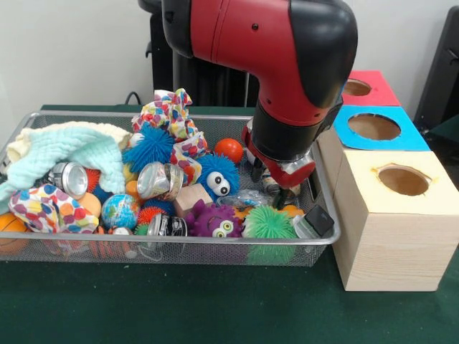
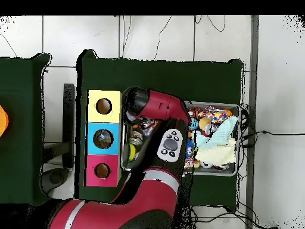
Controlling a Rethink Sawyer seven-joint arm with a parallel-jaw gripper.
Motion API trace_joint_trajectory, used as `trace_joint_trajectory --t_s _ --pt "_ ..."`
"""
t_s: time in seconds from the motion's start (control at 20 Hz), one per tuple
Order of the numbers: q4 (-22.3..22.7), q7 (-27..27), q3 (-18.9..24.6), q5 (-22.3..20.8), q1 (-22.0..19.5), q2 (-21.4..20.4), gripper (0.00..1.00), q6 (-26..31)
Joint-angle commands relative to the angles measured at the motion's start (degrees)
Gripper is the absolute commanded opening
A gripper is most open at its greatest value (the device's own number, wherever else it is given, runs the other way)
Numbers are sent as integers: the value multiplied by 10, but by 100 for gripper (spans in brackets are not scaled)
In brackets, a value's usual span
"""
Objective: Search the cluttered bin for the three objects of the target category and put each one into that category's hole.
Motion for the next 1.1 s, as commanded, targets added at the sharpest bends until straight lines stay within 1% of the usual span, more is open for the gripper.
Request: trace_joint_trajectory --t_s 0.05,0.15,0.35,0.5,0.55,0.7,0.75,0.85,1.1 --pt "-44 160 1 20 -2 33 100 57" --pt "-55 159 -6 14 -7 39 100 63" --pt "-82 160 -11 14 -18 55 100 98" --pt "-83 163 -11 20 -23 65 100 103" --pt "-69 160 -11 20 -23 60 100 98" --pt "-59 161 -12 23 -22 58 100 113" --pt "-49 164 -7 29 -22 58 100 118" --pt "-27 166 0 35 -19 54 100 114" --pt "0 164 -1 40 -16 48 100 103"
